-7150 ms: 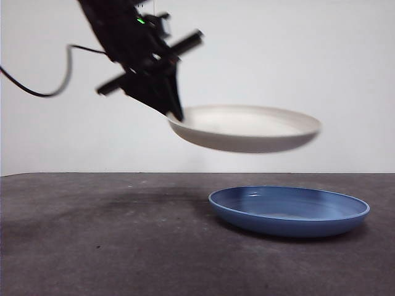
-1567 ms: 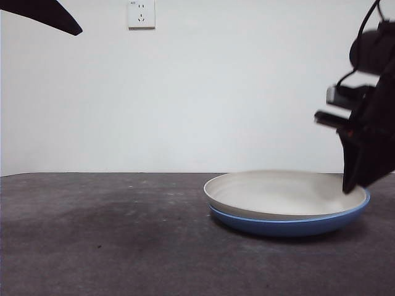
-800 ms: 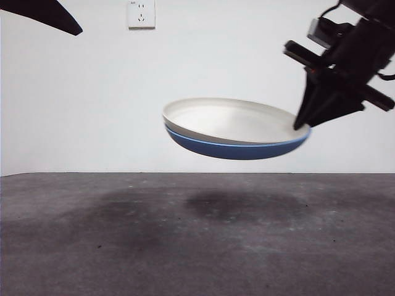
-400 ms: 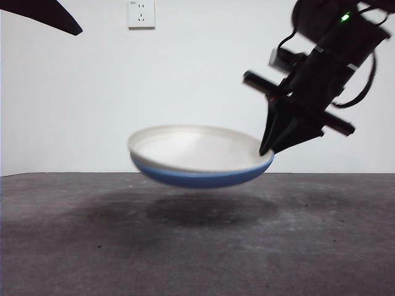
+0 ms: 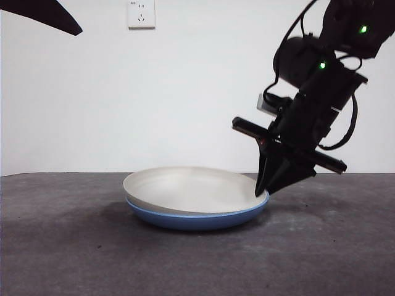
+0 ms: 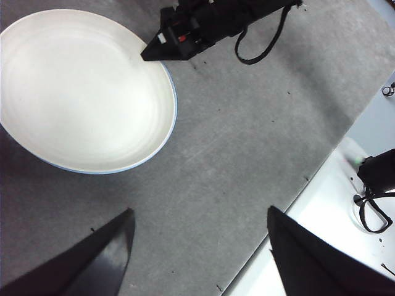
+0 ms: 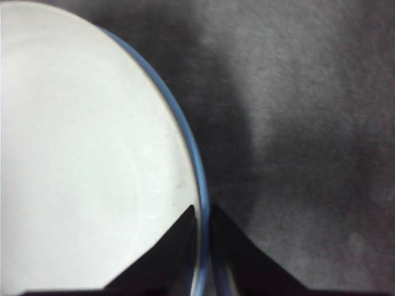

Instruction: Pick up the white plate, put it on the blue plate, put it on desk

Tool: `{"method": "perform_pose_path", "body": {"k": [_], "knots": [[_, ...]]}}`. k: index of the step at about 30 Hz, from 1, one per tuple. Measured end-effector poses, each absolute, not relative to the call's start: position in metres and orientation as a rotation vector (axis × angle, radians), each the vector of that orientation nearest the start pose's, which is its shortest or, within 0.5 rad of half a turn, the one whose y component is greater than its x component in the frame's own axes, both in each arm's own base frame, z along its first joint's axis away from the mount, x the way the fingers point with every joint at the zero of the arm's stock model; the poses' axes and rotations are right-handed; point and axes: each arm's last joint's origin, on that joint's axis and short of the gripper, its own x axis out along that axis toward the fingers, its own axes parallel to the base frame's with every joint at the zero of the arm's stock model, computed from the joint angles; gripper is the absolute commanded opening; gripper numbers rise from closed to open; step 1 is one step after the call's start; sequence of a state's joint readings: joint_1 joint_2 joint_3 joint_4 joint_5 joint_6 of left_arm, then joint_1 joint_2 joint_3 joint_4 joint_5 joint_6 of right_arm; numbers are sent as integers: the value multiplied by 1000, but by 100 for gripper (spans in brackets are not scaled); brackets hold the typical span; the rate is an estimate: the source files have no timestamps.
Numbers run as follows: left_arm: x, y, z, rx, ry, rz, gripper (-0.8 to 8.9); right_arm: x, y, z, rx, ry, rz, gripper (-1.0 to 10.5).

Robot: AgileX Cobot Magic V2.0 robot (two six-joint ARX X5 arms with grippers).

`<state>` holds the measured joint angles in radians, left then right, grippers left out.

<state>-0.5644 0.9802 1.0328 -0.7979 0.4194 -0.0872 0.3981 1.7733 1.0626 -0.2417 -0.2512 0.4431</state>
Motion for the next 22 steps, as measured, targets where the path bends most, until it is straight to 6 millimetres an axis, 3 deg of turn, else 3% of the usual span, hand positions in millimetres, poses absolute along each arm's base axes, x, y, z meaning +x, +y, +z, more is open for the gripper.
{"method": "perform_pose_path", "body": {"k": [7, 12, 16, 19, 22], "knots": [[148, -108, 331, -19, 823, -900, 343, 325, 145, 167, 329, 1083, 369, 35], [148, -108, 331, -19, 823, -900, 343, 324, 145, 167, 329, 1085, 373, 327], [148, -108, 331, -19, 823, -900, 343, 323, 145, 168, 328, 1090, 373, 352], [148, -108, 331, -19, 823, -900, 343, 319, 144, 180, 329, 1064, 378, 352], [148, -108, 331, -19, 823, -900, 343, 311, 140, 207, 325, 999, 392, 352]]}}
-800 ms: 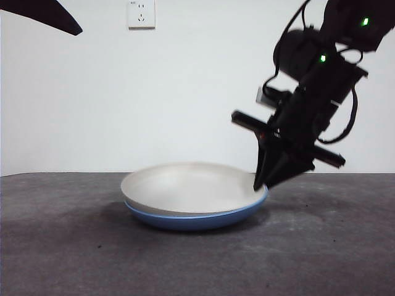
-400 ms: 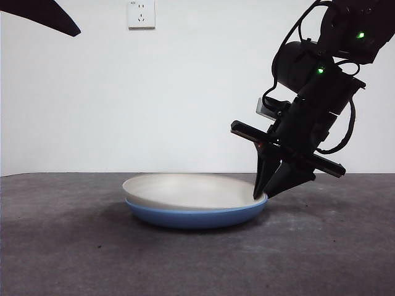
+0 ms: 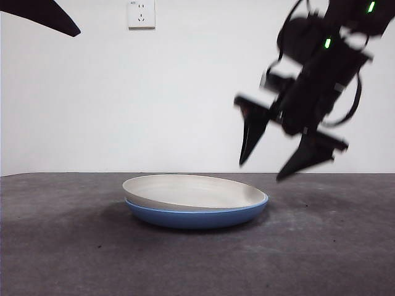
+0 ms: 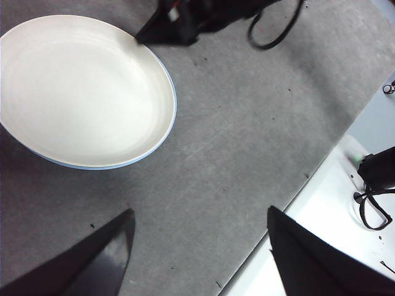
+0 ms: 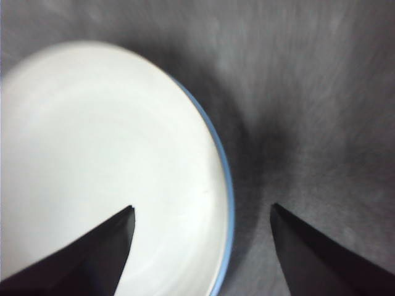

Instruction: Pick up the white plate, put it on the blue plate, put it on desk

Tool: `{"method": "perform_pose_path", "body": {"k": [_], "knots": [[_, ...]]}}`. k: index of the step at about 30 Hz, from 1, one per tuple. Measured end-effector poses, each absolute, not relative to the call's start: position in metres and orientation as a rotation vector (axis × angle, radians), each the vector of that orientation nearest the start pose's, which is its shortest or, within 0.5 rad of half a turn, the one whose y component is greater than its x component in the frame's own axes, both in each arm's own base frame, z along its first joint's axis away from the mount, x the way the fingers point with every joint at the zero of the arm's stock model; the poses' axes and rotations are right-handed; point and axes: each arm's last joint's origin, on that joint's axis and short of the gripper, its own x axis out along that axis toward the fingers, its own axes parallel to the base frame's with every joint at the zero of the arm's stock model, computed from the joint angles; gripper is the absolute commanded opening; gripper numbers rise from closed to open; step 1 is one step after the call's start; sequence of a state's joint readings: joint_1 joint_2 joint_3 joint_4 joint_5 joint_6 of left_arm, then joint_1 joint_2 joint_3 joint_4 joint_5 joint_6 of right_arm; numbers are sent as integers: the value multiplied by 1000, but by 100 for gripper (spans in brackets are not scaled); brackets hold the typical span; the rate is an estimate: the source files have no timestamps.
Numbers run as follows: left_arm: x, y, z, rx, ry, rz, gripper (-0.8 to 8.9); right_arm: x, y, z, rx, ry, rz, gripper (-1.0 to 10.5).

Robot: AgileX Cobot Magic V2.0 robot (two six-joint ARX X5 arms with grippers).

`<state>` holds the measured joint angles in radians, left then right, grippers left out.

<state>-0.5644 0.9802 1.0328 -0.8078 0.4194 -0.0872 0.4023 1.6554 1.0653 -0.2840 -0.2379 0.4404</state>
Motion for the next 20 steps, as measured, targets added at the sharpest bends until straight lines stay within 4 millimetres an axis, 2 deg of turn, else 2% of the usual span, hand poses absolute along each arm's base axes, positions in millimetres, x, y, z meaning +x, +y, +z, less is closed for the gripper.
{"method": "perform_pose_path", "body": {"k": [5, 12, 15, 20], "knots": [[148, -108, 331, -19, 823, -900, 343, 286, 129, 250, 282, 924, 437, 352], [149, -108, 331, -19, 820, -900, 343, 232, 107, 304, 191, 847, 502, 352], [149, -108, 331, -20, 819, -901, 343, 205, 98, 321, 159, 829, 540, 352], [149, -108, 331, -20, 819, -901, 343, 164, 85, 335, 118, 856, 601, 352]]}}
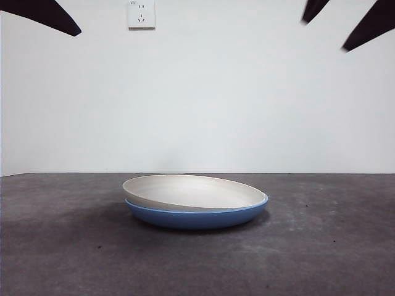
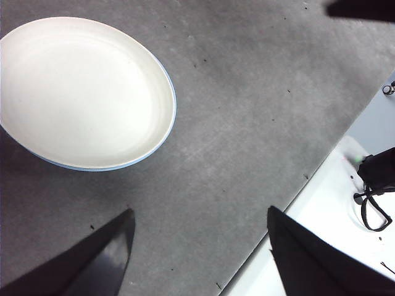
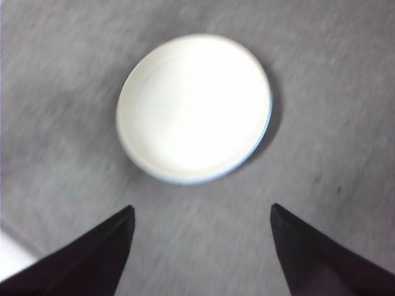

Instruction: Pick up the white plate, put it on the blue plate, put it on desk

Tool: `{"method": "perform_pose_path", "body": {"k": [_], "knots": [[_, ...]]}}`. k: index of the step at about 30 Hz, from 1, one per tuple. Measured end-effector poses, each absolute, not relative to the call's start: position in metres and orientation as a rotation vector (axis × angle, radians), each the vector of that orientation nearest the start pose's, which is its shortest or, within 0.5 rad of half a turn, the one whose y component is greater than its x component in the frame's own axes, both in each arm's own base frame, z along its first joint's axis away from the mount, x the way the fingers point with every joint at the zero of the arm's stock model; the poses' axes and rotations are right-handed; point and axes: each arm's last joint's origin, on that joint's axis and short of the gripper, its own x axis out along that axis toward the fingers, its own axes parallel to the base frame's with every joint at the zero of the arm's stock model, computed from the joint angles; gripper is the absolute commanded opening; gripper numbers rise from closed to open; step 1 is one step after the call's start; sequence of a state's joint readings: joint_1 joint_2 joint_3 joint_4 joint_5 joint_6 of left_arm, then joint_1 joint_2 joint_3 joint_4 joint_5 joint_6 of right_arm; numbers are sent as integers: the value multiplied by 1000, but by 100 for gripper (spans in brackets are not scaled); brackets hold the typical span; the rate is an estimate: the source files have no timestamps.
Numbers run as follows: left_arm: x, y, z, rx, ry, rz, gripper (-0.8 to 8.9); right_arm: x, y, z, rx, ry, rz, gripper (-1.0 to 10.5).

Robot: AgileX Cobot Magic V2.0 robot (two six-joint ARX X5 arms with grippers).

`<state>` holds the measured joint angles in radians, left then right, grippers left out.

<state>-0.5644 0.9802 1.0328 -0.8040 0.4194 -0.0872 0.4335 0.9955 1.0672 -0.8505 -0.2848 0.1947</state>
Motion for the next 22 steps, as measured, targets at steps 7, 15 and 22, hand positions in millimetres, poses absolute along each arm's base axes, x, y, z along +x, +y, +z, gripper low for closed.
{"method": "perform_pose_path", "body": {"k": [7, 15, 22], "knots": [[149, -108, 331, -20, 819, -901, 343, 124, 75, 339, 53, 936, 663, 352], [149, -108, 331, -20, 819, -901, 343, 111, 73, 339, 25, 964, 709, 352], [149, -108, 331, -20, 819, -901, 336, 111, 73, 339, 23, 957, 712, 349]]}}
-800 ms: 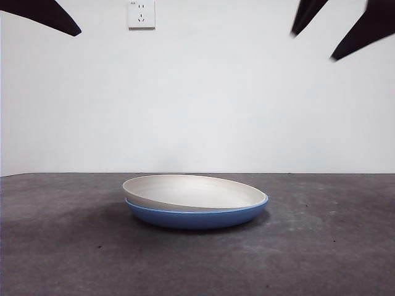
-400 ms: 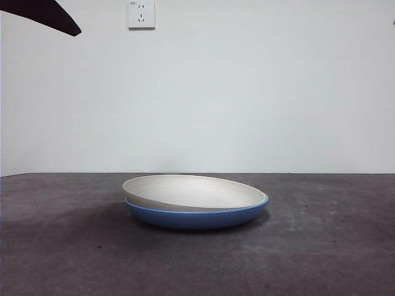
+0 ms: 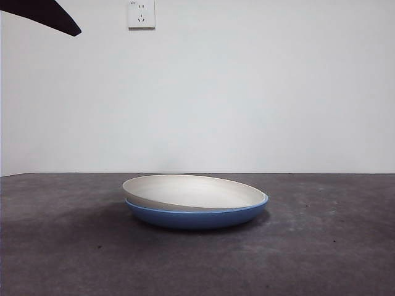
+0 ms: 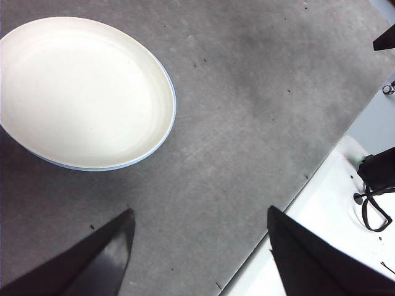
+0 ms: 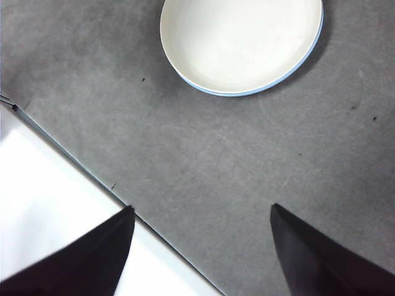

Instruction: Pick up the white plate, put it on the blue plate, put it on desk

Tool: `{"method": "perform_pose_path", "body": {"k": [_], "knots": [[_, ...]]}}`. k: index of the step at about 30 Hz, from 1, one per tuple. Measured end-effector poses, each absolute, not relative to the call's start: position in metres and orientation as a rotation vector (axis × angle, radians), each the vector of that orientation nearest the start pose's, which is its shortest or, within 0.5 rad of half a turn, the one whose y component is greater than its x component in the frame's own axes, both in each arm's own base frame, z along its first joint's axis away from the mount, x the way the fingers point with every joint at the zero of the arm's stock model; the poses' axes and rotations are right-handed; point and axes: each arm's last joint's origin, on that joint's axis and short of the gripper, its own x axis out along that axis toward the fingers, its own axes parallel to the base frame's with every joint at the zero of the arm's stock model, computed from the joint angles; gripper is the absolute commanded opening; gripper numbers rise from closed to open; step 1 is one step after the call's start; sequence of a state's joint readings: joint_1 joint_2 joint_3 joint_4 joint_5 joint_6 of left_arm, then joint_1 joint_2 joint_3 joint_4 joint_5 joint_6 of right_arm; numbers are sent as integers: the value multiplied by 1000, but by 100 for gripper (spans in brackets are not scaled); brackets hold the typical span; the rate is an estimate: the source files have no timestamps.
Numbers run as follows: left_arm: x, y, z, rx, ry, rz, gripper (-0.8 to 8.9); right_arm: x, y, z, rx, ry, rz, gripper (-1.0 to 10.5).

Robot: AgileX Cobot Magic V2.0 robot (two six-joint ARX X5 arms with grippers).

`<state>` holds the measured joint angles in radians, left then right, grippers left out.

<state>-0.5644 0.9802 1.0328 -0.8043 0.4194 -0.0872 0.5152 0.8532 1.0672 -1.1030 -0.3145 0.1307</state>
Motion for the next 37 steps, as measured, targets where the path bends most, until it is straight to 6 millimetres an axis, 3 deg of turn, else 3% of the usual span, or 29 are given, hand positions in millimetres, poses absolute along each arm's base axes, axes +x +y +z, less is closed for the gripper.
{"method": "perform_pose_path", "body": {"k": [3, 6, 7, 37], "knots": [[149, -108, 331, -20, 819, -901, 230, 111, 73, 339, 22, 958, 712, 256], [149, -108, 331, -20, 819, -901, 33, 111, 73, 339, 21, 962, 711, 51], [149, -108, 331, -20, 819, -901, 7, 111, 73, 339, 18, 962, 712, 7], [148, -107, 333, -22, 806, -900, 9, 113, 74, 340, -1, 923, 729, 8]]}}
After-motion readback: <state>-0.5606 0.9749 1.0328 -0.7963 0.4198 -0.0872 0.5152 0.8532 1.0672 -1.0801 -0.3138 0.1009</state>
